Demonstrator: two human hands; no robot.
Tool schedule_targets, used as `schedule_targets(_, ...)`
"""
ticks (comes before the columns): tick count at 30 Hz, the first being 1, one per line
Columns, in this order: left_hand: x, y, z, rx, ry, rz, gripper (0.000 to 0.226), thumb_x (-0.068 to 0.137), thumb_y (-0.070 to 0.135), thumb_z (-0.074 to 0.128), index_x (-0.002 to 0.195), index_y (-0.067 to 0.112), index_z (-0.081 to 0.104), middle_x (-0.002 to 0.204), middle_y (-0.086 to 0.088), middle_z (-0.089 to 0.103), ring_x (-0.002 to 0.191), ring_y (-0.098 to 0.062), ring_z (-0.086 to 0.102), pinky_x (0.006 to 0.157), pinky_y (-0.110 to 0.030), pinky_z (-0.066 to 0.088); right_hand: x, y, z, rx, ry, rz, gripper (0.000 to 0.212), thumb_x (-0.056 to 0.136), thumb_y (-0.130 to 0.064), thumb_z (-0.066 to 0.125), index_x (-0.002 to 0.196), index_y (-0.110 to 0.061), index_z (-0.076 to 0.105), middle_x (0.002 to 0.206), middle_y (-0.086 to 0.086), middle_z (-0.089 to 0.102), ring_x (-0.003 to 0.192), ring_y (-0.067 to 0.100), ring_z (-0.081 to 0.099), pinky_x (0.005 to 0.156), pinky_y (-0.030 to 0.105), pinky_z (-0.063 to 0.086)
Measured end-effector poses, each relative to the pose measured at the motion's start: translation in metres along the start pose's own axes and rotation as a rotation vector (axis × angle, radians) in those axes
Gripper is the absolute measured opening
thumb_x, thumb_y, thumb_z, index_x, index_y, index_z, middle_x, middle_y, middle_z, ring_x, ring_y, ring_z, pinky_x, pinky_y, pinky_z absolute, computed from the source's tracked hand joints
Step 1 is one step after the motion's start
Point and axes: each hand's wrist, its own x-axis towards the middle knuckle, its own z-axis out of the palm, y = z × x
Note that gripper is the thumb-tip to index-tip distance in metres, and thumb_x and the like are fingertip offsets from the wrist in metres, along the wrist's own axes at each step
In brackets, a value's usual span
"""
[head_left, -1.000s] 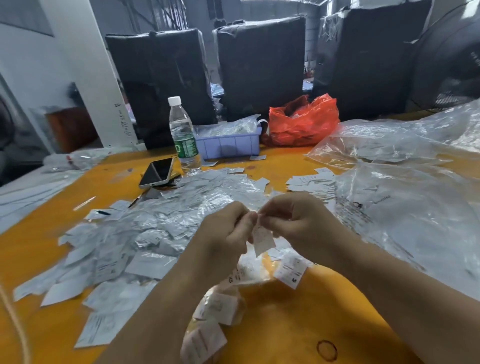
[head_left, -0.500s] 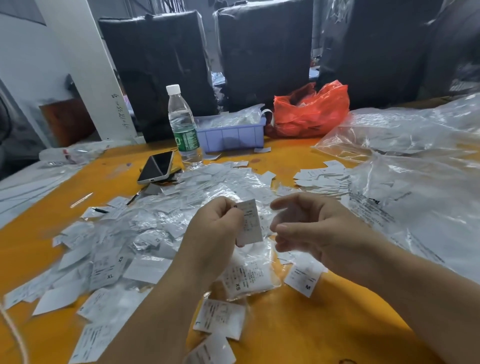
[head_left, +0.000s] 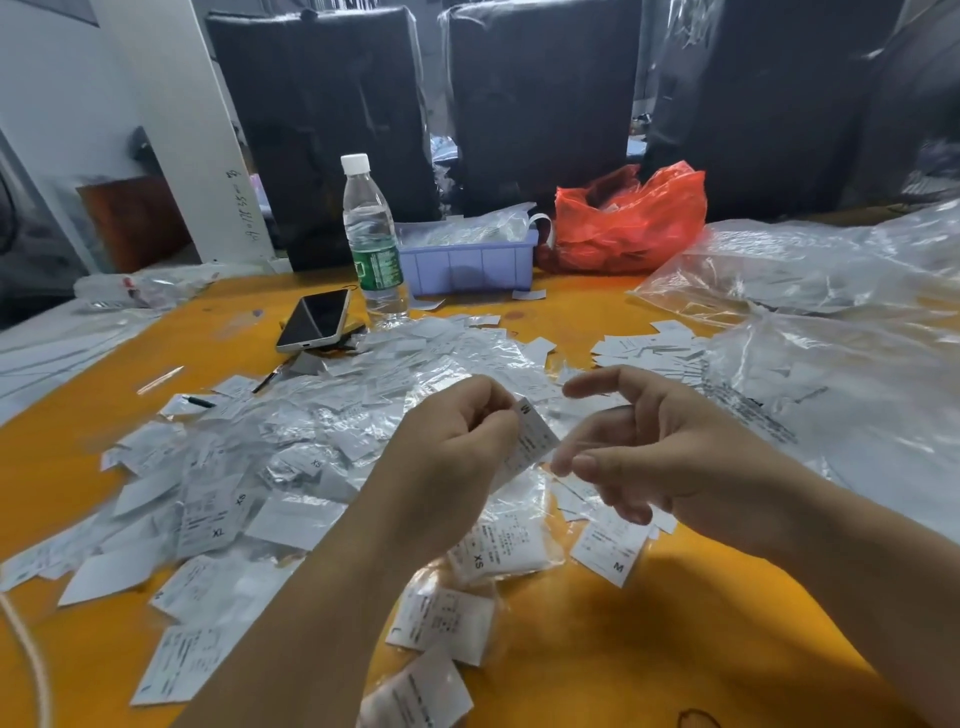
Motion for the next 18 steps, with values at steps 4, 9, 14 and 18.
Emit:
schedule_targets(4, -0.0024, 0.0017, -0.0001, 0.000, -0.030, 0.027, 0.019, 0.084, 0.034, 0.050, 0.080, 0.021, 0.064, 0.073, 0.004, 0.067, 0.057, -0.002, 0.055, 0.049, -0.018, 0.042, -0.0012, -0.0004, 0.0012, -0.001, 0.002, 0.020, 0.059, 0.062, -0.004, 0.077, 0.114, -0.004, 0.051, 0.084, 0.021, 0.070, 0.053, 0.020, 0.057, 0.044, 0.028, 0.044)
schedule_targets(9, -0.0037, 0.0012, 0.0005, 0.007, -0.032, 0.063, 0.018, 0.095, 0.016, 0.058, 0.081, 0.022, 0.068, 0.069, 0.008, 0.065, 0.057, 0.000, 0.054, 0.048, -0.012, 0.039, -0.0050, -0.0041, -0.0001, -0.084, 0.028, -0.003, 0.034, 0.065, -0.004, 0.078, 0.093, -0.004, 0.060, 0.068, 0.008, 0.064, 0.052, 0.015, 0.055, 0.046, 0.026, 0.042)
schedule_targets(14, -0.0039, 0.0014, -0.0005, 0.021, -0.088, 0.061, 0.016, 0.094, 0.018, 0.060, 0.083, 0.022, 0.070, 0.072, 0.000, 0.067, 0.063, -0.011, 0.057, 0.054, -0.023, 0.045, -0.0043, -0.0053, 0.0012, -0.133, 0.026, -0.030, 0.046, 0.064, -0.009, 0.077, 0.105, -0.003, 0.059, 0.064, 0.009, 0.065, 0.051, 0.014, 0.053, 0.046, 0.025, 0.040)
schedule_targets(18, -0.0060, 0.0027, -0.0026, 0.028, -0.127, 0.081, 0.014, 0.093, 0.019, 0.062, 0.084, 0.022, 0.072, 0.074, 0.003, 0.069, 0.072, -0.017, 0.063, 0.061, -0.029, 0.051, -0.0056, -0.0048, 0.0050, -0.145, -0.009, -0.041, 0.049, 0.062, -0.011, 0.077, 0.108, -0.005, 0.059, 0.068, 0.012, 0.065, 0.051, 0.014, 0.053, 0.045, 0.024, 0.039)
